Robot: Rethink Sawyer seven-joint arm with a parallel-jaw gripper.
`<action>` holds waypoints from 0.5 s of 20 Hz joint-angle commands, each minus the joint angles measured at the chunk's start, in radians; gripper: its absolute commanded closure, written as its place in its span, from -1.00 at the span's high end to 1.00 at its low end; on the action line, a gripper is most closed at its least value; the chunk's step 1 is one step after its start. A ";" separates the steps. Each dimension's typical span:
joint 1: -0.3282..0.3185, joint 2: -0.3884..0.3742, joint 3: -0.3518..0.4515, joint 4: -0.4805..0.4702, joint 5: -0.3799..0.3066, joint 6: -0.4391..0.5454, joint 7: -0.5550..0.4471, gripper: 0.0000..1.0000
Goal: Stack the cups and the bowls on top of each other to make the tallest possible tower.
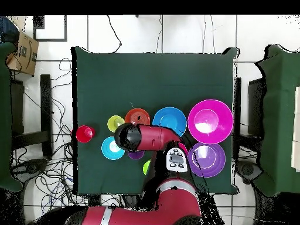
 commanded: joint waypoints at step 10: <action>-0.010 0.080 0.031 -0.003 -0.040 -0.146 0.115 1.00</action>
